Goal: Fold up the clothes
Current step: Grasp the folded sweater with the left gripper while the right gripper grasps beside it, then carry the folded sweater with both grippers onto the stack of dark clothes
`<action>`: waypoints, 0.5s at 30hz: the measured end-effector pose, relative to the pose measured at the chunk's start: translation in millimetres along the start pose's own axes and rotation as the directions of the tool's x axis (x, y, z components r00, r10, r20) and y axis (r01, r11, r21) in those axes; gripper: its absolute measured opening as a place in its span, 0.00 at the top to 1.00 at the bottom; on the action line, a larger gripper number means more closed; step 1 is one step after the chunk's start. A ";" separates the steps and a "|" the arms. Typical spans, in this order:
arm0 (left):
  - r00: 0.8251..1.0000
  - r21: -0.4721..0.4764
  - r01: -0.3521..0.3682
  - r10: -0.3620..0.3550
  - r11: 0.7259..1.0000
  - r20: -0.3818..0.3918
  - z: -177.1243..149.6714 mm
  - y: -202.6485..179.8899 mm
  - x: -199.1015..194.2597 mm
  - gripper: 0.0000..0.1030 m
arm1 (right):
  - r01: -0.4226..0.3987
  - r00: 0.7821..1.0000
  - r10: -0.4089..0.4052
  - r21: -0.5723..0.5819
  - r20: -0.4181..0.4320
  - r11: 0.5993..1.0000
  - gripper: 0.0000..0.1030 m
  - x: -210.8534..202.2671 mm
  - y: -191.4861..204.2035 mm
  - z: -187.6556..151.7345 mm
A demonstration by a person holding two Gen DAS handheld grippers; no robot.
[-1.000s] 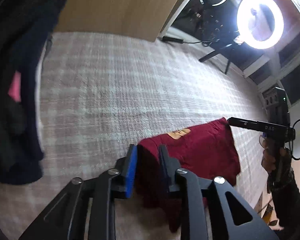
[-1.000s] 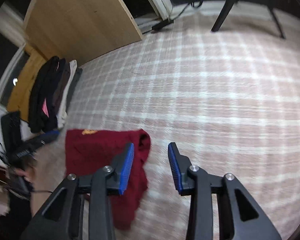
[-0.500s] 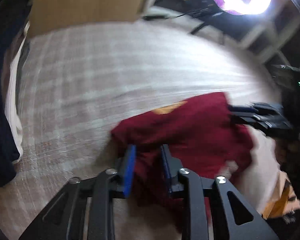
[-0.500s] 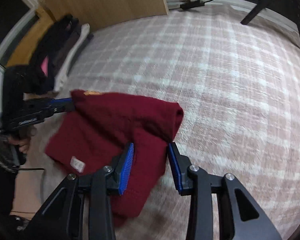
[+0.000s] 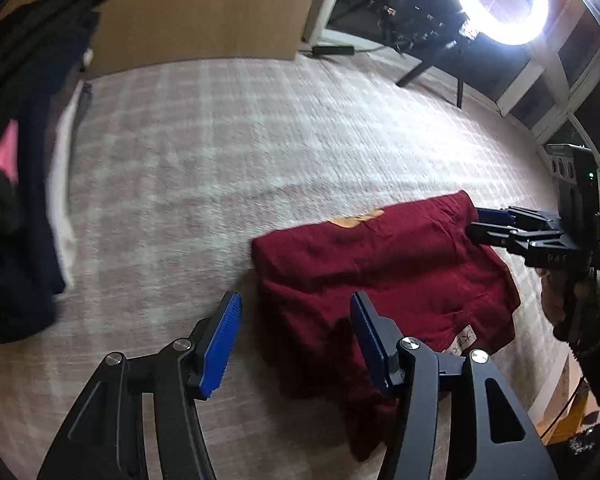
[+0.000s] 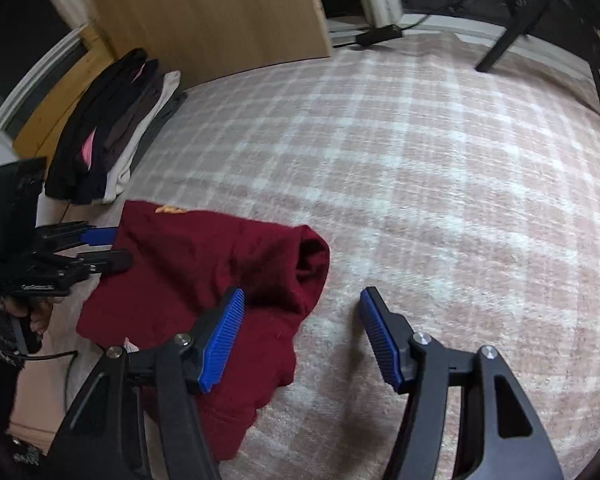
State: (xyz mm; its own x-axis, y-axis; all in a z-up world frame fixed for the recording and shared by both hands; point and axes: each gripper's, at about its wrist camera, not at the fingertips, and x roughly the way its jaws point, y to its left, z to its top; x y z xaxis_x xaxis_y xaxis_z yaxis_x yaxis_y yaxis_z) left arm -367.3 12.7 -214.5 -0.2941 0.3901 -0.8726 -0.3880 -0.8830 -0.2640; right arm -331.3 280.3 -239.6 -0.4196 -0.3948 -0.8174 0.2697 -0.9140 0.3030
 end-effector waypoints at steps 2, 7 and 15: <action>1.000 0.018 -0.027 0.027 0.999 -0.010 -3.0 -5.8 6.6 0.49 | -0.005 1.000 0.005 -0.018 0.004 1.000 0.43 2.0 2.3 -1.0; 0.998 0.021 -0.060 0.060 0.998 0.004 -4.3 -13.5 7.6 0.52 | -0.062 0.998 0.061 -0.041 -0.017 0.997 0.71 10.9 15.2 -0.1; 1.000 -0.021 -0.006 0.006 1.000 0.011 -6.9 -14.8 6.8 0.90 | -0.146 0.989 0.146 0.006 0.039 0.989 0.87 0.0 31.5 10.8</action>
State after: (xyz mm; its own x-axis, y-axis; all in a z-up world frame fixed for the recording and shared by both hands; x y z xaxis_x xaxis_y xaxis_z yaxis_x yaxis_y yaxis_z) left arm -357.5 26.6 -219.3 -0.3059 0.3877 -0.8696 -0.3676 -0.8906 -0.2677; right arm -332.2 250.5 -224.8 -0.4092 -0.5272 -0.7448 0.3233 -0.8470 0.4219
